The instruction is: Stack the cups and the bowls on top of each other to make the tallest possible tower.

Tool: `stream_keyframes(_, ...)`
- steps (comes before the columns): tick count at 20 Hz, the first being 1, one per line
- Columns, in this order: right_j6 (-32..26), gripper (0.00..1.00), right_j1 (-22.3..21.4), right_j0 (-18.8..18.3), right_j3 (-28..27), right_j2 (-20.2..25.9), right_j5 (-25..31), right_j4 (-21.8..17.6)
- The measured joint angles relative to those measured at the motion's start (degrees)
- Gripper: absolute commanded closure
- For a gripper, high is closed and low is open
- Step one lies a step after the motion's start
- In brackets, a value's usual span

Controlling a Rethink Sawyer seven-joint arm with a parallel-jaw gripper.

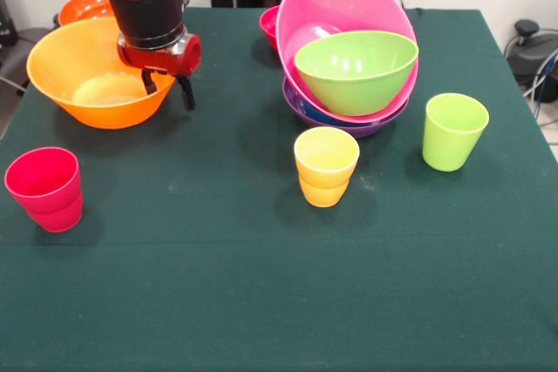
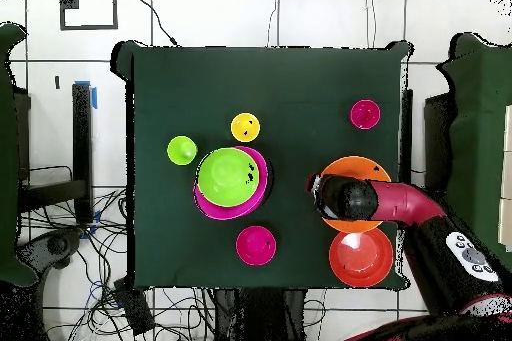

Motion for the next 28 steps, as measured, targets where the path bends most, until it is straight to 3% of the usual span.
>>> stream_keyframes(2,0.00,0.00,0.01,0.22,-0.10,-0.17,-0.02,-0.01)
stream_keyframes(3,0.00,1.00,-0.03,0.62,-0.26,-0.45,-0.02,0.01)
stream_keyframes(28,-0.01,1.00,-0.98,1.68,-0.65,-1.39,-0.02,0.00)
